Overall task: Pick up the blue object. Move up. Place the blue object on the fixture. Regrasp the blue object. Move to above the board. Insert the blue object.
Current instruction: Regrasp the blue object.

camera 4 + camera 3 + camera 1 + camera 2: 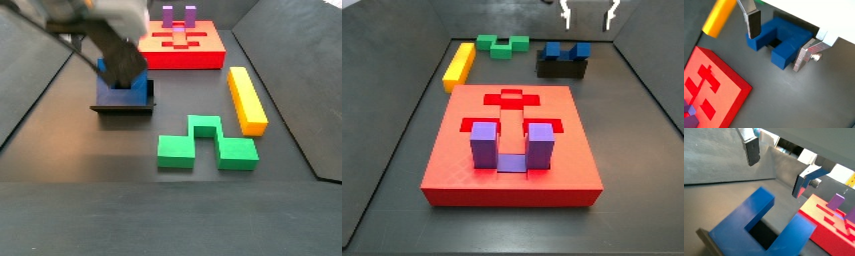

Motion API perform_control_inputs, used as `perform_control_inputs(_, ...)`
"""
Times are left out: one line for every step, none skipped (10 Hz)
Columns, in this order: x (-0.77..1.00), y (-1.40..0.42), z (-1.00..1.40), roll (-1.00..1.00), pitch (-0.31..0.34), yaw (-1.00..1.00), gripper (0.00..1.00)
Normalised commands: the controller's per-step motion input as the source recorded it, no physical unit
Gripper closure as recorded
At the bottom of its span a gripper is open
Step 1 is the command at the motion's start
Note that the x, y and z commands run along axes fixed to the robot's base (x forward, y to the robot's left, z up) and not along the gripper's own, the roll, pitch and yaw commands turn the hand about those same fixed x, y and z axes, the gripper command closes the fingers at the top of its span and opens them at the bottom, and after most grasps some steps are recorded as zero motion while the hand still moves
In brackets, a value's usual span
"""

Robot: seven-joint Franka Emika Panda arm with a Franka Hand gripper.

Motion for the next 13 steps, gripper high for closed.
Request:
perform_control_inputs(0.00, -0.21, 0.17, 1.00, 0.477, 0.10, 0.00)
perform_control_inputs(0.00, -0.25, 0.14, 1.00, 0.454, 0.11, 0.00)
perform_control_inputs(0.00, -0.27, 0.11, 1.00, 0.426, 0.12, 0.00)
perform_control_inputs(0.00, -0.25, 0.12, 1.00, 0.437, 0.13, 0.00)
perform_control_inputs(0.00, -0.24, 0.11, 1.00, 0.437, 0.13, 0.00)
perform_control_inputs(0.00, -0.26, 0.09, 1.00, 0.431, 0.09, 0.00)
perform_control_inputs(0.14, -0.38, 0.03, 1.00, 0.429, 0.00, 0.00)
perform_control_inputs(0.04, -0.31, 0.00, 1.00, 0.357, -0.25, 0.00)
perform_control_inputs(0.00, -0.27, 0.00, 0.95, 0.300, -0.38, 0.00)
perform_control_inputs(0.00, -0.29, 0.00, 0.90, 0.303, -0.39, 0.00)
perform_control_inputs(0.00, -0.28, 0.00, 0.90, 0.326, -0.38, 0.00)
perform_control_inputs(0.00, -0.29, 0.00, 0.90, 0.311, -0.38, 0.00)
perform_control_inputs(0.01, -0.32, 0.00, 0.86, 0.291, -0.38, 0.00)
